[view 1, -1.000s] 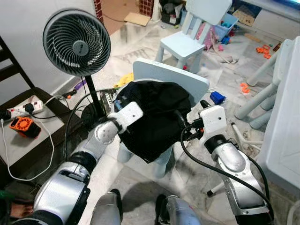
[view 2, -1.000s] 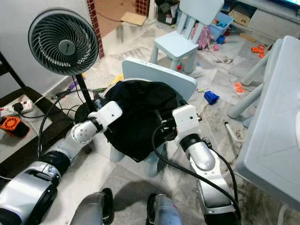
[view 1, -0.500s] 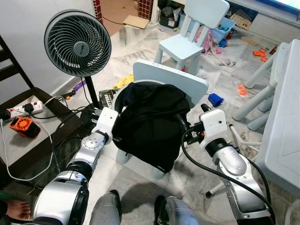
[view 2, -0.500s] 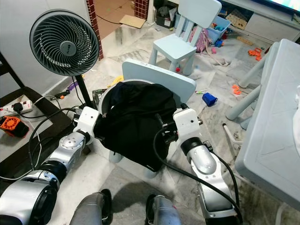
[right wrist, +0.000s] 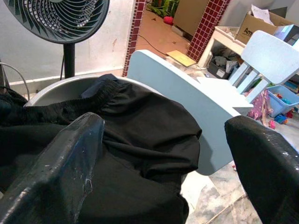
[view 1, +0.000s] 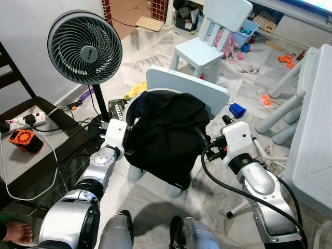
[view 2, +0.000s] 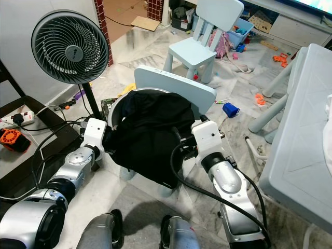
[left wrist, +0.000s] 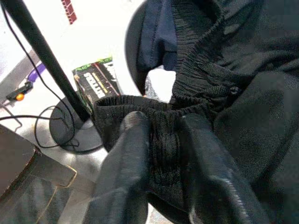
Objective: Hang hanger
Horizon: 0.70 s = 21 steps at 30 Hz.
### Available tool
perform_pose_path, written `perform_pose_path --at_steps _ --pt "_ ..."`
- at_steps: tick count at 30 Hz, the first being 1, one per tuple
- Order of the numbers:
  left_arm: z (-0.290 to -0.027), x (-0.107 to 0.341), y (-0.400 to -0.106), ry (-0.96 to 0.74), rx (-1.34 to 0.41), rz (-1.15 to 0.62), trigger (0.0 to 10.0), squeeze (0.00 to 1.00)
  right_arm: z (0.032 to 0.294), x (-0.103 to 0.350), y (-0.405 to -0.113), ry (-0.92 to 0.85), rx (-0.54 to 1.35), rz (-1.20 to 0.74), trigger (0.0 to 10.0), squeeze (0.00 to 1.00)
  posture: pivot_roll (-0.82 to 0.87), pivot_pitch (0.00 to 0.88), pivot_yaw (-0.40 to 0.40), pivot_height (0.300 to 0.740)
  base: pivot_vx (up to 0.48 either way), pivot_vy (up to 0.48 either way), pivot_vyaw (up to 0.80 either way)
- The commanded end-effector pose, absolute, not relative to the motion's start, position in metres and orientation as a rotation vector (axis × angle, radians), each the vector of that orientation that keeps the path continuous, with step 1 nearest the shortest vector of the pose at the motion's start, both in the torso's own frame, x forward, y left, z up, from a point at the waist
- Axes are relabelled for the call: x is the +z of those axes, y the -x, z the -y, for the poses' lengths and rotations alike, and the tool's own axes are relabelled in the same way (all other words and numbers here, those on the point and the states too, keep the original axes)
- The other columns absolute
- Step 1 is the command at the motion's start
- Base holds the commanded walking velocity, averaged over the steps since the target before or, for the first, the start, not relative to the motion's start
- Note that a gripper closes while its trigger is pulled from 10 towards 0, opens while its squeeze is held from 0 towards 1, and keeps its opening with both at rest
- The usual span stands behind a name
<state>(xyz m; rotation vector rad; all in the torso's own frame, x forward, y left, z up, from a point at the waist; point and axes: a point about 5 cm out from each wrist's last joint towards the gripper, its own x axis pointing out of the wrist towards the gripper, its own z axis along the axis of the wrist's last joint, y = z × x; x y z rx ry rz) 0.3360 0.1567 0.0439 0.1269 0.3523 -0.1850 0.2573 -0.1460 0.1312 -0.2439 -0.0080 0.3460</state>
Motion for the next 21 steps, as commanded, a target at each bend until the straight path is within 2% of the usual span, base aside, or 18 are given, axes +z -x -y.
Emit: perform_pose_path --at_steps 1,13,19,20,21 --pt "-0.159 0.039 -0.333 -0.092 -0.171 -0.372 0.0 0.00 0.149 0.137 -0.255 0.253 0.343 0.024 10.0 0.00 -0.06 0.160 -0.097 0.740 0.000 0.000 0.00" --pt "-0.166 0.045 -0.336 -0.139 -0.104 -0.334 0.0 0.00 0.151 0.138 -0.258 0.259 0.336 0.026 10.0 0.00 -0.06 0.148 -0.096 0.740 0.000 0.000 0.00" --pt "-0.167 0.075 -0.344 -0.315 -0.050 -0.096 0.0 0.00 0.151 0.139 -0.265 0.252 0.325 0.042 10.0 0.00 -0.04 0.119 -0.092 0.740 0.000 0.000 0.00" --pt "-0.165 0.090 -0.349 -0.364 -0.048 -0.005 0.0 0.00 0.147 0.141 -0.270 0.245 0.324 0.056 10.0 0.00 -0.02 0.101 -0.087 0.740 0.000 0.000 0.00" --pt "-0.165 0.090 -0.349 -0.364 -0.048 -0.005 0.0 0.00 0.147 0.141 -0.270 0.245 0.324 0.056 10.0 0.00 -0.02 0.101 -0.087 0.740 0.000 0.000 0.00"
